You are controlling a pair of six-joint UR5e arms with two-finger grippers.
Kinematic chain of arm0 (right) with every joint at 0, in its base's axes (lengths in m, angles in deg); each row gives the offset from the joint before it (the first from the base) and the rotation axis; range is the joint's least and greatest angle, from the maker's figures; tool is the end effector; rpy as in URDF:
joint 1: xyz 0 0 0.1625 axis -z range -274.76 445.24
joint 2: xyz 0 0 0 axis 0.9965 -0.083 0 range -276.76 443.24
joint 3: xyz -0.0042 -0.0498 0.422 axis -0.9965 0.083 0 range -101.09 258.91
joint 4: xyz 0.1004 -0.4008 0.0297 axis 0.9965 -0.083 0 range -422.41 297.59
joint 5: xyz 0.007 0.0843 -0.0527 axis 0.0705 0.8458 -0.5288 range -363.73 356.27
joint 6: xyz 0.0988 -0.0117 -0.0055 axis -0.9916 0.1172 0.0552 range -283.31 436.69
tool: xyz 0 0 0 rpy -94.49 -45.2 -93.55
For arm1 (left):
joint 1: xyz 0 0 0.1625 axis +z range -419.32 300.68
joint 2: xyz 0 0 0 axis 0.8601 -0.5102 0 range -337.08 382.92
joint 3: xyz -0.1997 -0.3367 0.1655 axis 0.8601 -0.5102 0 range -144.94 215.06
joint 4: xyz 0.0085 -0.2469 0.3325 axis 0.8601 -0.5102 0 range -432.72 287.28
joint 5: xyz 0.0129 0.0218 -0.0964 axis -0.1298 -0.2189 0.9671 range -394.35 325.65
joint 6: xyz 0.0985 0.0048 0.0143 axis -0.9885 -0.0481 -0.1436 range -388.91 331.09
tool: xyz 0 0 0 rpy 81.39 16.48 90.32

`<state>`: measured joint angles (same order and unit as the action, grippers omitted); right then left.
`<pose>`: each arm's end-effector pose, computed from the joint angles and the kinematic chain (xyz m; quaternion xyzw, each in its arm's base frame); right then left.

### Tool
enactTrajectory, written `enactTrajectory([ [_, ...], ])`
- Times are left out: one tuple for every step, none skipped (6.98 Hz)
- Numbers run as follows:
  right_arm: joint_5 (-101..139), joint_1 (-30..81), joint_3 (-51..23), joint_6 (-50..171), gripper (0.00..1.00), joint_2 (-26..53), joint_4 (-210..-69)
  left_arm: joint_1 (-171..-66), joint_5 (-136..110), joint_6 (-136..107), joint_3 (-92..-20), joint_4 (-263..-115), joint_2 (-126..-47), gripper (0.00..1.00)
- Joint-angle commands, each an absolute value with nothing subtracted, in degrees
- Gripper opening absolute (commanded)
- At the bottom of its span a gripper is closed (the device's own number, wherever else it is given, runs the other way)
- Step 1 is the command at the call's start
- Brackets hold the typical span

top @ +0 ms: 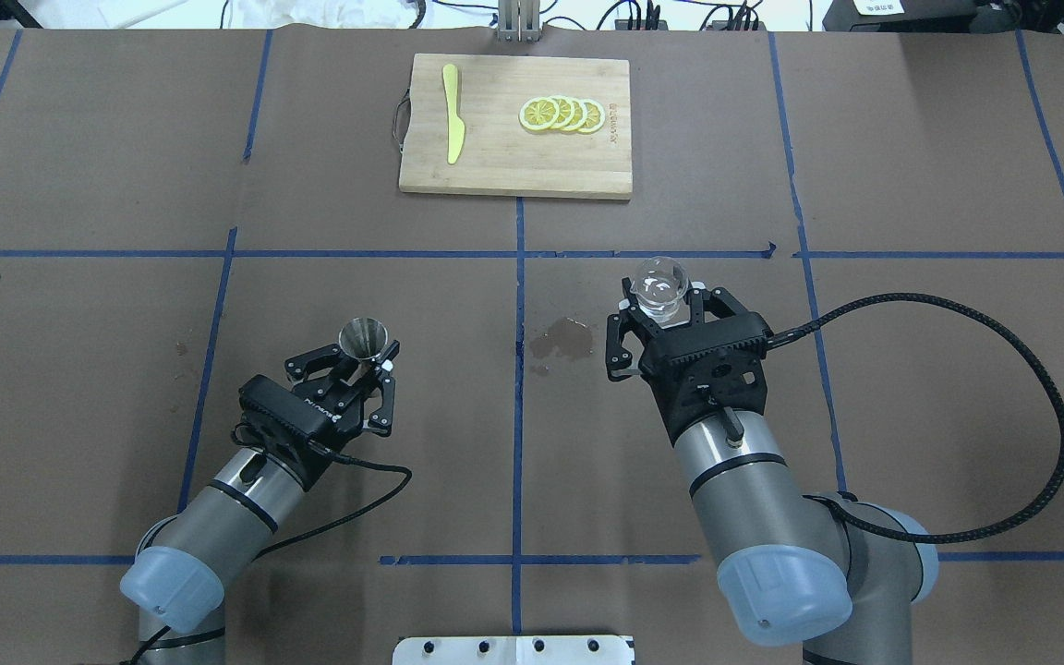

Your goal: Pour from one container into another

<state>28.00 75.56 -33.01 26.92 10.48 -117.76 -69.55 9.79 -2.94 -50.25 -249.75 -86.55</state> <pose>-0.4643 -0.3003 0.2397 0.5742 -0.3113 0.0980 0.7508 0.5230 -0.3024 0.3515 0.6273 0.4216 -0.0069 0.6548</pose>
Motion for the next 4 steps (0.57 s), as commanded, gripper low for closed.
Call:
enactTrajectory([
  [29.49,76.35,-38.75,28.69,0.00,11.26,-125.39,-71.88,15.55,-3.33,-48.53,-249.82,-91.31,0.00],
  [29.49,77.40,-40.00,29.66,0.00,11.61,-126.30,-72.76,18.01,-3.77,-47.74,-249.99,-92.13,0.00],
  [29.49,78.28,-40.10,32.28,0.00,12.92,-126.65,-73.73,20.21,-3.95,-47.04,-250.08,-95.18,0.00],
  [29.49,78.64,-40.10,33.09,0.00,13.80,-126.66,-74.35,22.50,-3.95,-44.25,-251.91,-97.38,0.00],
])
